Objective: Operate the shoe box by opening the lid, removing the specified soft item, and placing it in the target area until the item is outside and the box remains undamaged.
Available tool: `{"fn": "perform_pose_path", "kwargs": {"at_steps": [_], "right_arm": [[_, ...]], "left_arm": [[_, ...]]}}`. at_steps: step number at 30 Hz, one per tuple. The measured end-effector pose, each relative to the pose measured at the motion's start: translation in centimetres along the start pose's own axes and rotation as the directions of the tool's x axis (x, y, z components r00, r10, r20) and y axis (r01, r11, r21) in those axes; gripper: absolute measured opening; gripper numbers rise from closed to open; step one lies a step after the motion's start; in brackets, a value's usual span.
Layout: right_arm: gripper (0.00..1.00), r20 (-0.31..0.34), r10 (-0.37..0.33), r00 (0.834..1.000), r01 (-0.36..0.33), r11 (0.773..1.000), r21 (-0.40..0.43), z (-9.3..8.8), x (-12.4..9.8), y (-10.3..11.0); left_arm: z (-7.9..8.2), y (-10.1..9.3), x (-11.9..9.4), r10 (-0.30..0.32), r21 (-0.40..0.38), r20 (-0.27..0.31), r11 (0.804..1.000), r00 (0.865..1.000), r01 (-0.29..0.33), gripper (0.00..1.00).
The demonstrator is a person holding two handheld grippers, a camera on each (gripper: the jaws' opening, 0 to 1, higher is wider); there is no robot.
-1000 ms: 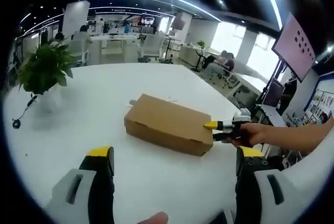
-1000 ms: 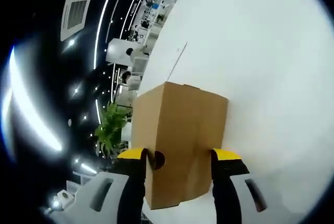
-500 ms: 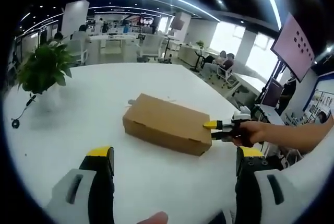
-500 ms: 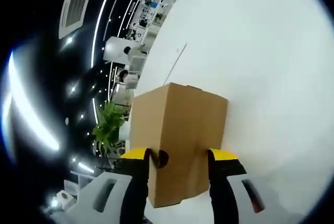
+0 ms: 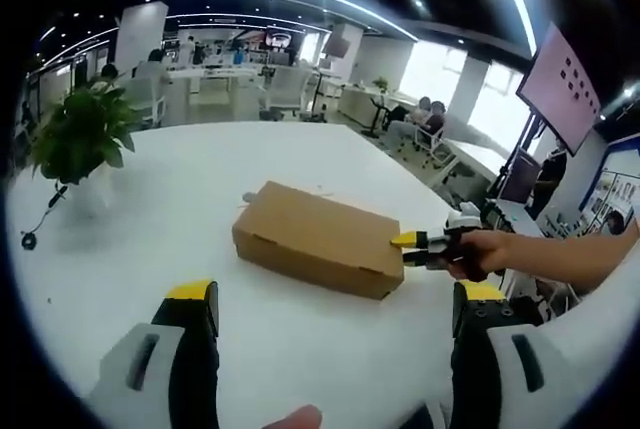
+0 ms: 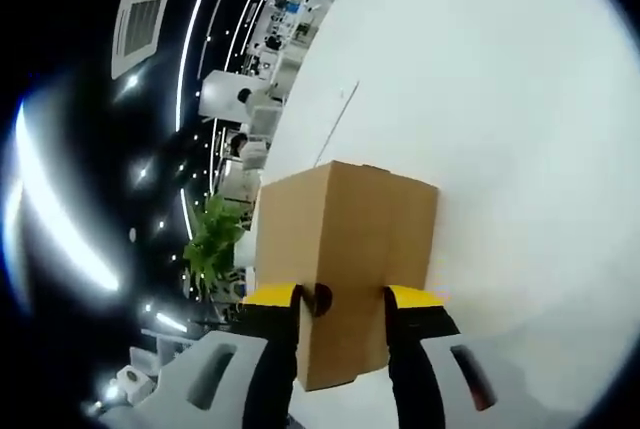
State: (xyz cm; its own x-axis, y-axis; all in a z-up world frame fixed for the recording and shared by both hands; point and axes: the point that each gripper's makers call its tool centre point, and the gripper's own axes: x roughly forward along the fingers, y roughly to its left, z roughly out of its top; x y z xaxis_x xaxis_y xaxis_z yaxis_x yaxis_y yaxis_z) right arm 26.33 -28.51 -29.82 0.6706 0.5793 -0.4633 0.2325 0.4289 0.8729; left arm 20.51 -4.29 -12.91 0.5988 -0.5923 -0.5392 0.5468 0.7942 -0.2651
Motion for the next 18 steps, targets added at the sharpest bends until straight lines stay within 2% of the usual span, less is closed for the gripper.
{"fn": "perform_pose_path", "kwargs": {"at_steps": [18], "right_arm": [[0.31,0.019,0.000,1.000,0.000,1.000,0.006,0.29,0.25,-0.31]], "left_arm": [[-0.49,0.02,0.12,-0.004,-0.013,-0.011,1.000,1.000,0.004,0.97]]}}
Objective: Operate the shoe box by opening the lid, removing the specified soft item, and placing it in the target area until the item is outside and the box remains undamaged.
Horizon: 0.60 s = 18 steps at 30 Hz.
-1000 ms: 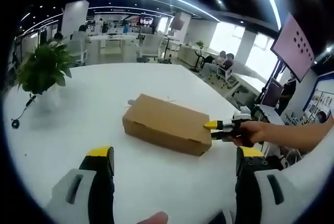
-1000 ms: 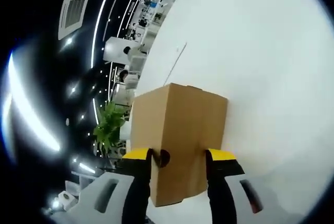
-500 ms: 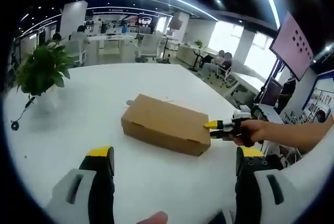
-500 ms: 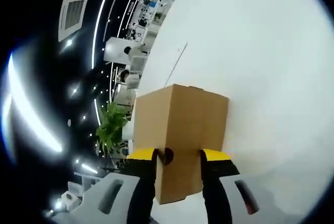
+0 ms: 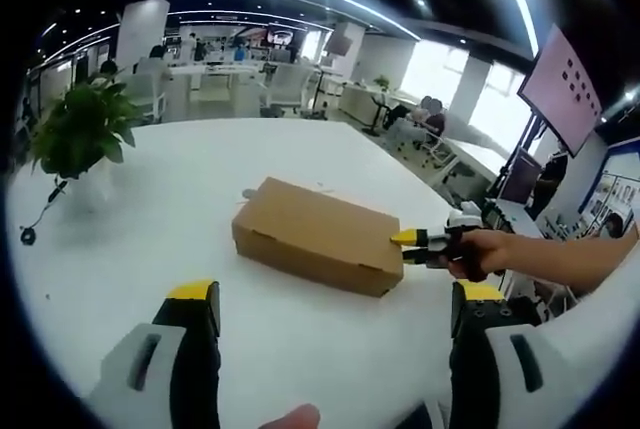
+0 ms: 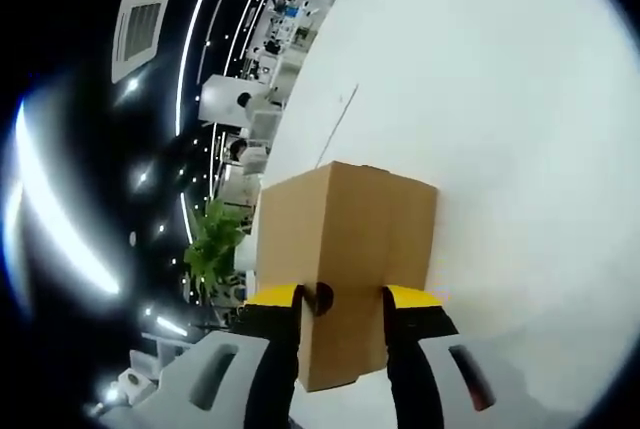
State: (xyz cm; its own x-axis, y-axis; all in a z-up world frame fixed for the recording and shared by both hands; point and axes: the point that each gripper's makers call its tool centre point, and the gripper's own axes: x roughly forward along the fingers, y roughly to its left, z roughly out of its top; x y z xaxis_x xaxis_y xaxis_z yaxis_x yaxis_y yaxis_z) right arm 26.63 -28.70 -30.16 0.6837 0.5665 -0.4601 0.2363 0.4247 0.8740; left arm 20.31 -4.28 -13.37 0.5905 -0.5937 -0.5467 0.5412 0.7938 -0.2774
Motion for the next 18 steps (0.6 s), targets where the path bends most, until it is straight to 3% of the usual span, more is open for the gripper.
{"fn": "perform_pose_path", "kwargs": {"at_steps": [9,13,18], "right_arm": [[0.31,-0.002,0.004,1.000,-0.004,1.000,-0.003,0.0,0.0,-0.1],[0.31,-0.004,0.002,1.000,-0.002,1.000,-0.007,0.0,0.0,-0.1],[0.31,-0.010,0.006,1.000,-0.006,1.000,-0.004,0.1,0.1,-0.2]], "left_arm": [[0.6,-0.2,0.3,-0.003,0.004,0.000,1.000,1.000,0.003,0.98],[1.6,-0.7,0.7,-0.004,-0.007,0.045,1.000,0.999,0.004,0.99],[1.8,-1.5,1.3,-0.007,-0.043,0.047,0.999,0.999,0.009,0.99]]}}
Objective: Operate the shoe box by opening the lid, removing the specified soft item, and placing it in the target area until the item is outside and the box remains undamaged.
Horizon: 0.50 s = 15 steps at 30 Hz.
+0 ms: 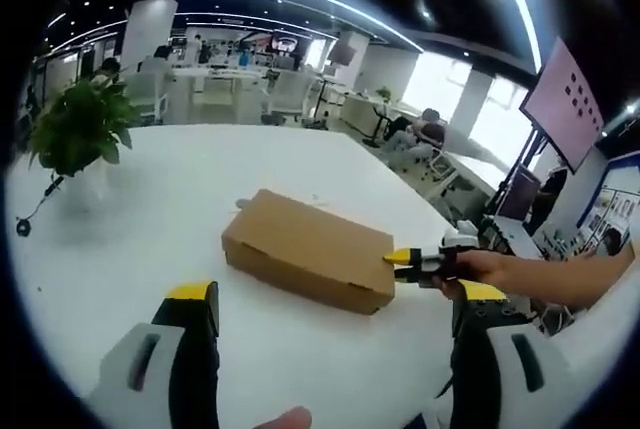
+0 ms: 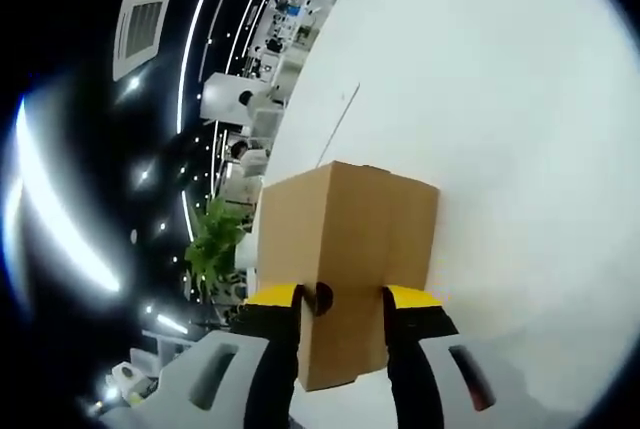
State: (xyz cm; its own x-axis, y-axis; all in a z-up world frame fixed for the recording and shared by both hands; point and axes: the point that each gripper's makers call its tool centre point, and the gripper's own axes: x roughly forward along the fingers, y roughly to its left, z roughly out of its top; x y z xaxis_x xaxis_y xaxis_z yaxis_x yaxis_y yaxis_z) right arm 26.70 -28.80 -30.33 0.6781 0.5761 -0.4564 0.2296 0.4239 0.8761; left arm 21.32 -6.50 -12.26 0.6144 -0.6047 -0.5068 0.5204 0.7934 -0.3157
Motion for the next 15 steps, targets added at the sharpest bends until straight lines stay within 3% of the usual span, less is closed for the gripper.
{"fn": "perform_pose_path", "kwargs": {"at_steps": [4,5,11,15], "right_arm": [[0.31,-0.007,0.002,1.000,-0.002,1.000,-0.001,0.0,0.0,0.0],[0.31,-0.009,0.003,1.000,-0.003,1.000,-0.002,0.0,0.0,0.0],[0.31,-0.006,0.004,1.000,-0.004,1.000,-0.006,-0.1,0.0,-0.1],[0.31,-0.009,0.004,1.000,-0.004,1.000,-0.013,0.0,0.0,-0.1]], "left_arm": [[0.4,-0.5,0.4,-0.008,-0.025,0.015,1.000,1.000,0.008,0.99],[1.0,-0.8,0.7,-0.027,-0.095,0.070,0.995,0.997,0.034,0.99],[0.0,0.7,1.2,-0.002,-0.075,0.032,0.997,0.999,0.004,0.99],[0.4,1.7,0.9,-0.013,-0.084,0.052,0.996,0.999,0.017,0.99]]}}
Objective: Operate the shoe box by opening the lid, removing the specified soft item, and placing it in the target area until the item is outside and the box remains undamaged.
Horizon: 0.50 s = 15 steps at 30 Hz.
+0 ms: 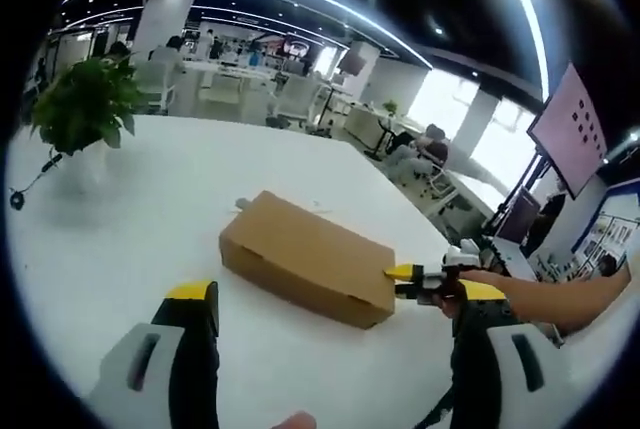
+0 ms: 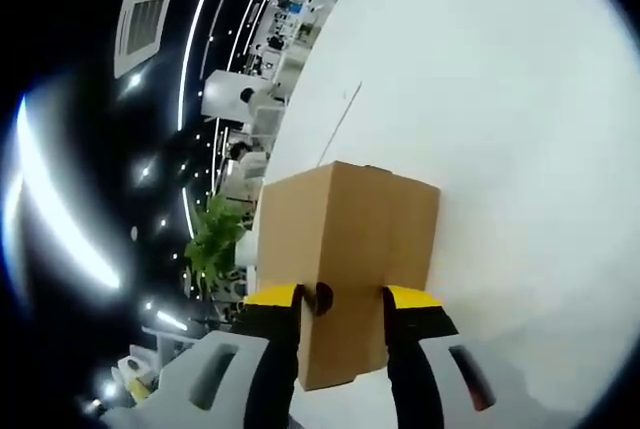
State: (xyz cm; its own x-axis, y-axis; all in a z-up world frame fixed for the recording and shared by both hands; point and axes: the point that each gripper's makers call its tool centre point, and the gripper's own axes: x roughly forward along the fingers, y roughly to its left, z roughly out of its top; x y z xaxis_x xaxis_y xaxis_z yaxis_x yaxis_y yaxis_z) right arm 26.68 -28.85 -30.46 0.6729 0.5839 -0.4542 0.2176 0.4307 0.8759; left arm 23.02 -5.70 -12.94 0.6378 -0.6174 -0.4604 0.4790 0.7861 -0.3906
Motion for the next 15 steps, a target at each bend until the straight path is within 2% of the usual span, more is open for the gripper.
{"fn": "perform_pose_path", "kwargs": {"at_steps": [2,8,12,15], "right_arm": [[0.31,0.004,0.003,1.000,-0.003,1.000,-0.005,-0.1,-0.1,0.1],[0.31,0.031,0.000,1.000,0.001,1.000,-0.005,-0.2,-0.2,0.2],[0.31,0.039,-0.006,0.999,0.006,1.000,0.001,0.0,-0.1,0.1],[0.31,0.054,-0.007,0.999,0.007,1.000,0.003,-0.2,-0.2,0.2]], "left_arm": [[0.2,0.3,-0.2,-0.012,0.004,-0.004,1.000,1.000,0.012,0.99],[2.2,3.0,0.2,-0.041,0.014,0.009,0.999,0.999,0.041,0.99],[2.3,4.3,0.5,-0.056,0.023,0.003,0.998,0.998,0.056,0.99],[1.8,5.6,0.9,-0.071,0.018,-0.024,0.997,0.997,0.072,0.99]]}}
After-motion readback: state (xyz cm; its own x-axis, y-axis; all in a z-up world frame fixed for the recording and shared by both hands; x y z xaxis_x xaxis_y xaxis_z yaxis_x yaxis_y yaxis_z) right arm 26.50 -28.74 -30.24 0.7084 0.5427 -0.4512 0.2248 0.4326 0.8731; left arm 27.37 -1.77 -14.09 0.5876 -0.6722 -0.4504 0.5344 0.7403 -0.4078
